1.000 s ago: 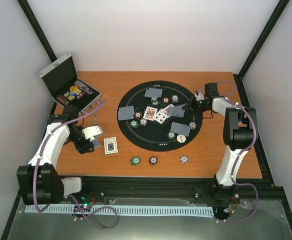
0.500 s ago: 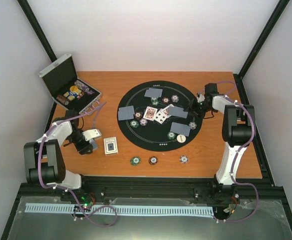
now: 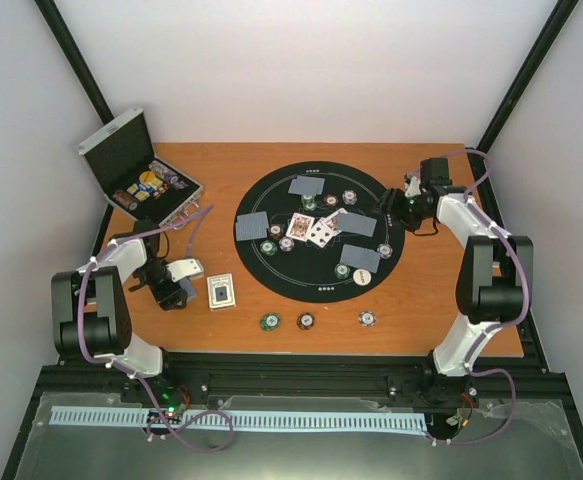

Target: Distribute texas hold em gaming equipment

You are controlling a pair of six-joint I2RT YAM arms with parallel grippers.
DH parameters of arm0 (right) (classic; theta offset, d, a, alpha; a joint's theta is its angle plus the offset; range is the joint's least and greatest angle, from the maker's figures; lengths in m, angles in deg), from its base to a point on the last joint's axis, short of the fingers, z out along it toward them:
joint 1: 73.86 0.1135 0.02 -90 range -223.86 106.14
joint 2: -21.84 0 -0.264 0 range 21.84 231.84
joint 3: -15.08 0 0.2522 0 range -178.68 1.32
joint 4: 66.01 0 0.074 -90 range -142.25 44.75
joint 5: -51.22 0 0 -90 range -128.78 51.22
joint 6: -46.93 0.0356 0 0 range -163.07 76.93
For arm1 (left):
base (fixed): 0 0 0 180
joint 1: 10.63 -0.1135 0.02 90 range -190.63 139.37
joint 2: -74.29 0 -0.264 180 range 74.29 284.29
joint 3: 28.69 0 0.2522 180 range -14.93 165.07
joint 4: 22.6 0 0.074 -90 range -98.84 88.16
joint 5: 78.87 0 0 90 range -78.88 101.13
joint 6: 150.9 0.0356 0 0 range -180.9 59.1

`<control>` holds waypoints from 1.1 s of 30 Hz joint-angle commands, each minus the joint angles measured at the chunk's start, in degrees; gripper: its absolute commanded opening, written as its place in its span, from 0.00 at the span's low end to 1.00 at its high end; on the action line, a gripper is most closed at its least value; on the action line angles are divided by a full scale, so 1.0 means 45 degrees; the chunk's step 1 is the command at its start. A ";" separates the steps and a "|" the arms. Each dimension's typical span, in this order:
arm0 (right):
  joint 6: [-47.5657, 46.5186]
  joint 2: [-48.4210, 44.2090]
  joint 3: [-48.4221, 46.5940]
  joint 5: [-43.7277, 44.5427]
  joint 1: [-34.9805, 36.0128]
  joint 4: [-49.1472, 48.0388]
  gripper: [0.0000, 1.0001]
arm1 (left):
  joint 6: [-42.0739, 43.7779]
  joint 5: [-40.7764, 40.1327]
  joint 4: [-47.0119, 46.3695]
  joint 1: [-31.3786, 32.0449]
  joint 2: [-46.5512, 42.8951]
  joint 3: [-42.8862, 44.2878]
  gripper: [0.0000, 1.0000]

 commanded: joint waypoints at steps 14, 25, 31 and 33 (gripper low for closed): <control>-0.0226 -0.3626 0.0558 0.2084 -0.0085 0.1586 1.00 | 0.0295 0.1559 0.4115 0.0030 -0.2038 0.2418 1.00; -0.0167 -0.8338 0.5213 0.8776 -0.0084 -0.3526 1.00 | -0.8159 0.4052 -0.1672 0.0034 -0.3114 0.3916 1.00; -0.0258 -0.9456 0.8379 1.1705 -0.0108 -0.6104 1.00 | -1.2476 0.4304 -0.8816 0.0046 -0.3385 0.0630 1.00; -0.0466 -0.9081 0.9119 1.1948 -0.0109 -0.6924 1.00 | -1.2921 0.4113 -1.0532 0.0097 -0.2974 -0.0355 1.00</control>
